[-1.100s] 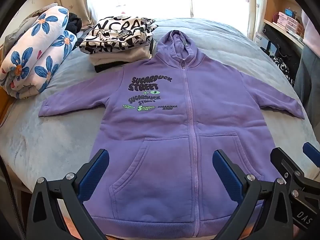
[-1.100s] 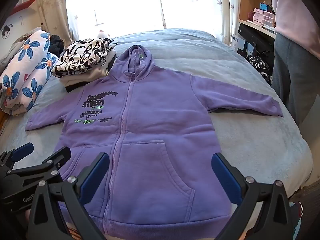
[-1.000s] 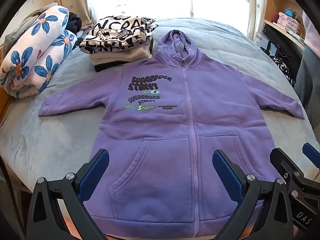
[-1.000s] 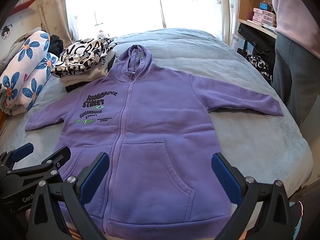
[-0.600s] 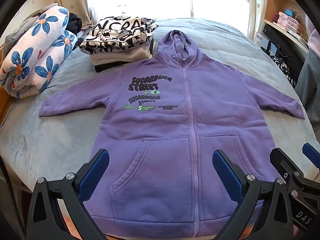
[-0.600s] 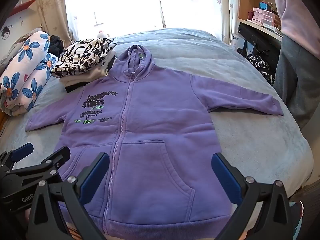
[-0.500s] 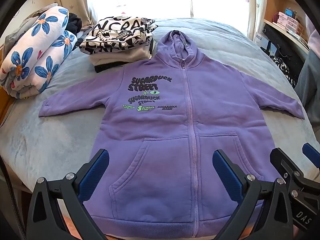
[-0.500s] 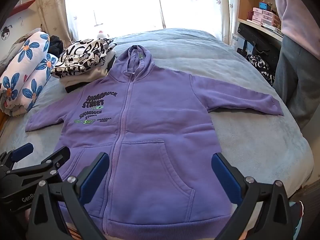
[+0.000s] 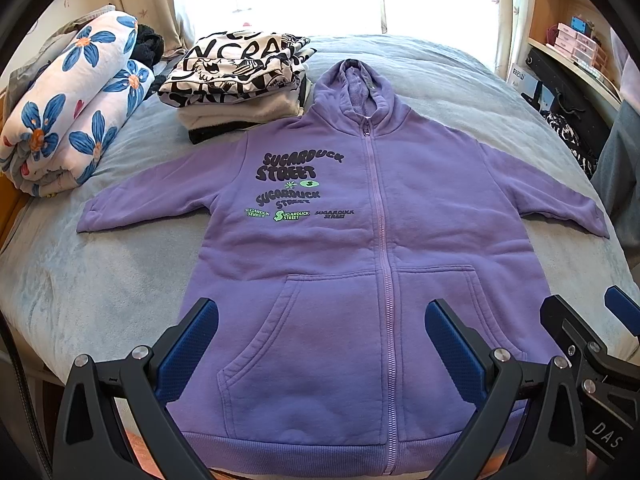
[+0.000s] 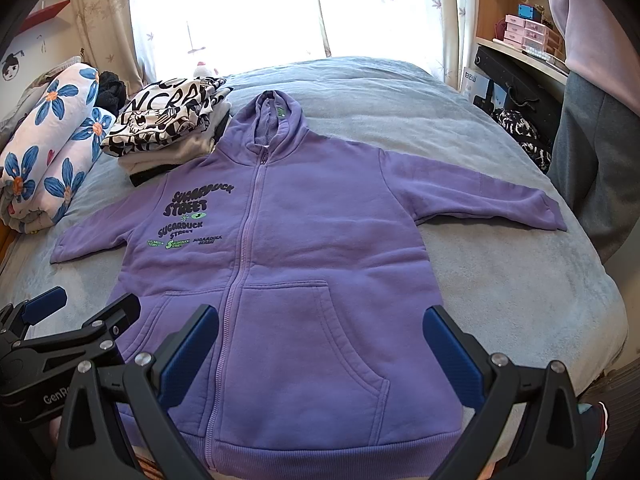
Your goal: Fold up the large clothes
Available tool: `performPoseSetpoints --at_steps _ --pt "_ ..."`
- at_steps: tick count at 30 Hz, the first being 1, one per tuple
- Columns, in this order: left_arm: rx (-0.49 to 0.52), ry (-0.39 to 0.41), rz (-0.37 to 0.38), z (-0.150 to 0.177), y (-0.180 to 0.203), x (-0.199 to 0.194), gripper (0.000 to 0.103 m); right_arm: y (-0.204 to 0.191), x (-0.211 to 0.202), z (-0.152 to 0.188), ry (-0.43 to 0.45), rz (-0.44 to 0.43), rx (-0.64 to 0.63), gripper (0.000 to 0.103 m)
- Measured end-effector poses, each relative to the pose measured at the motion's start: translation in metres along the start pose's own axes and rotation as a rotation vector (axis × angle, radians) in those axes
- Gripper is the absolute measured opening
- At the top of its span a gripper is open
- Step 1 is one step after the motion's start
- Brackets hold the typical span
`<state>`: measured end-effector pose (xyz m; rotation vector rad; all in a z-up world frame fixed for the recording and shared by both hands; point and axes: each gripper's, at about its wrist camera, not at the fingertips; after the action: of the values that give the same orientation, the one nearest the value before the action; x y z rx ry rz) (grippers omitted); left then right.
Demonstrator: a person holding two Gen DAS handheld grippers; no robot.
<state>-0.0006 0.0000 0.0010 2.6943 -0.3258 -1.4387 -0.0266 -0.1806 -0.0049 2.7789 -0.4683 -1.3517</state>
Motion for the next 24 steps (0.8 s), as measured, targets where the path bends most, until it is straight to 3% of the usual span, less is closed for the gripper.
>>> performPoseSetpoints --at_steps 24 --pt "0.000 -0.001 0.000 0.0040 -0.0003 0.0067 0.102 -0.0007 0.0036 -0.0034 0.000 -0.002 0.001 0.102"
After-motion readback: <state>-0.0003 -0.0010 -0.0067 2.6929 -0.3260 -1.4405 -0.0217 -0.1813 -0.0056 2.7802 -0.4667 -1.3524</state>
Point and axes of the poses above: each gripper's, at about its wrist camera, not at the fingertips, and x roughly the way its jaws point, y to its right, z to its underside, and after that the axes turned 13 degrees about z, right-handed
